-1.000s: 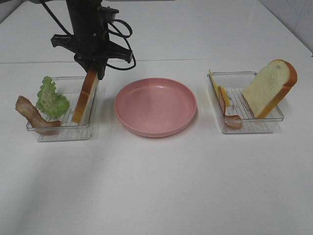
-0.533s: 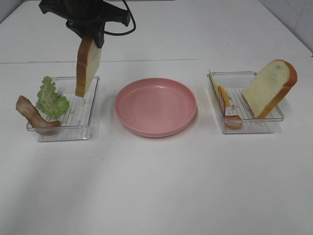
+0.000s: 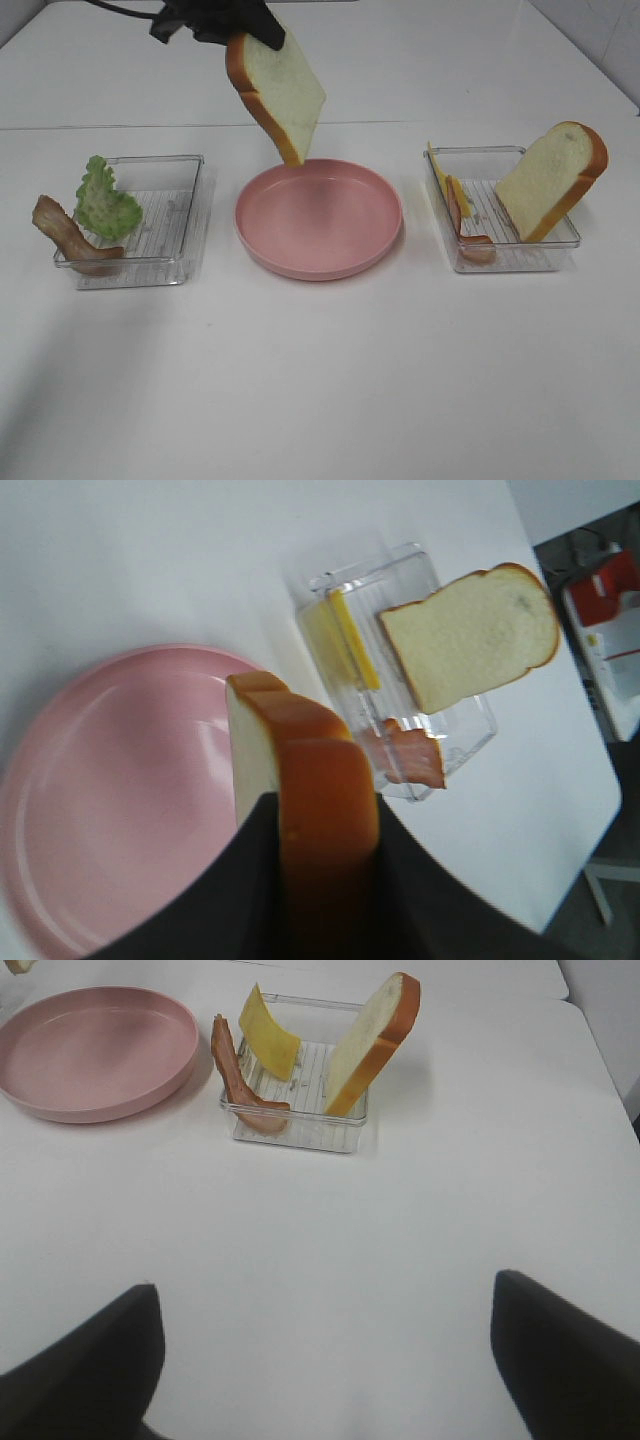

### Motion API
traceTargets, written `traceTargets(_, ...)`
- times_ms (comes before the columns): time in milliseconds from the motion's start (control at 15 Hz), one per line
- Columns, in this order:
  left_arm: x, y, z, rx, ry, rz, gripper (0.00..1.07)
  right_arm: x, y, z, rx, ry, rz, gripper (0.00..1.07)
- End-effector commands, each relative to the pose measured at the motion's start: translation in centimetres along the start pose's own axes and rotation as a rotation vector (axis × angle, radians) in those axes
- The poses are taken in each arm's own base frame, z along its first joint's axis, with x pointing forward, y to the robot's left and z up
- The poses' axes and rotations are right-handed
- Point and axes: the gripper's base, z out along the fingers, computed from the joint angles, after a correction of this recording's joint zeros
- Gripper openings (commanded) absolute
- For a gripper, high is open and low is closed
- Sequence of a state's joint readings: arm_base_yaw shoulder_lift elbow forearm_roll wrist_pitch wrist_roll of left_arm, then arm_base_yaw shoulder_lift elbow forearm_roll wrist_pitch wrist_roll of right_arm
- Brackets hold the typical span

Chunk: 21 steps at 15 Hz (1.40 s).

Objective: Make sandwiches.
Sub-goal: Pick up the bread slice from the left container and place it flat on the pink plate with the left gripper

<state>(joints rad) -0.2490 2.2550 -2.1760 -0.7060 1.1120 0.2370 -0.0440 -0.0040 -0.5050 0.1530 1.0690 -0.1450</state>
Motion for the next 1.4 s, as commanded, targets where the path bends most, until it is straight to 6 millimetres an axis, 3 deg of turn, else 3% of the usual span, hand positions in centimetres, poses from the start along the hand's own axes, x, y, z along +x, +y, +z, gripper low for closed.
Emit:
traceTargets(67, 0.3, 0.7, 2.7, 0.137, 0.001, -0.016, 0.0, 0.2, 0.0, -0.2, 0.009, -0.023, -0.012, 0.79)
traceTargets(200, 1.0, 2.1, 5.4, 0.223, 0.018, -0.079, 0.0, 0.2, 0.0, -0.2, 0.009, -0.023, -0.012, 0.79)
traceTargets(533, 3.6, 4.9, 10.8, 0.226, 0.12, -0.18, 0.0, 0.2, 0.0, -0.2, 0.009, -0.023, -0.012, 0.79)
traceTargets(867, 3.7, 4.6, 11.6, 0.198, 0.107, -0.176, 0.03, 0.2, 0.0, -0.2, 0.006, -0.024, -0.011, 0.79)
traceTargets(933, 3.9, 4.6, 11.8, 0.196, 0.114, -0.19, 0.1, 0.2, 0.1, -0.2, 0.005, -0.024, -0.01, 0.79)
traceTargets(1000, 4.4, 4.4, 12.7, 0.196, 0.134, -0.192, 0.25, 0.2, 0.0, -0.2, 0.006, -0.024, -0.011, 0.79)
traceTargets(1200, 4.2, 4.7, 12.7, 0.154, 0.119, -0.165, 0.65, 0.2, 0.1, -0.2, 0.002, -0.024, -0.009, 0.79)
traceTargets(1267, 4.2, 4.7, 12.7, 0.154, 0.119, -0.165, 0.65, 0.2, 0.1, -0.2, 0.002, -0.024, -0.009, 0.79)
traceTargets(1400, 3.3, 3.9, 12.1, 0.152, 0.096, -0.119, 0.86, 0.2, 0.1, -0.2, 0.002, -0.024, -0.009, 0.79)
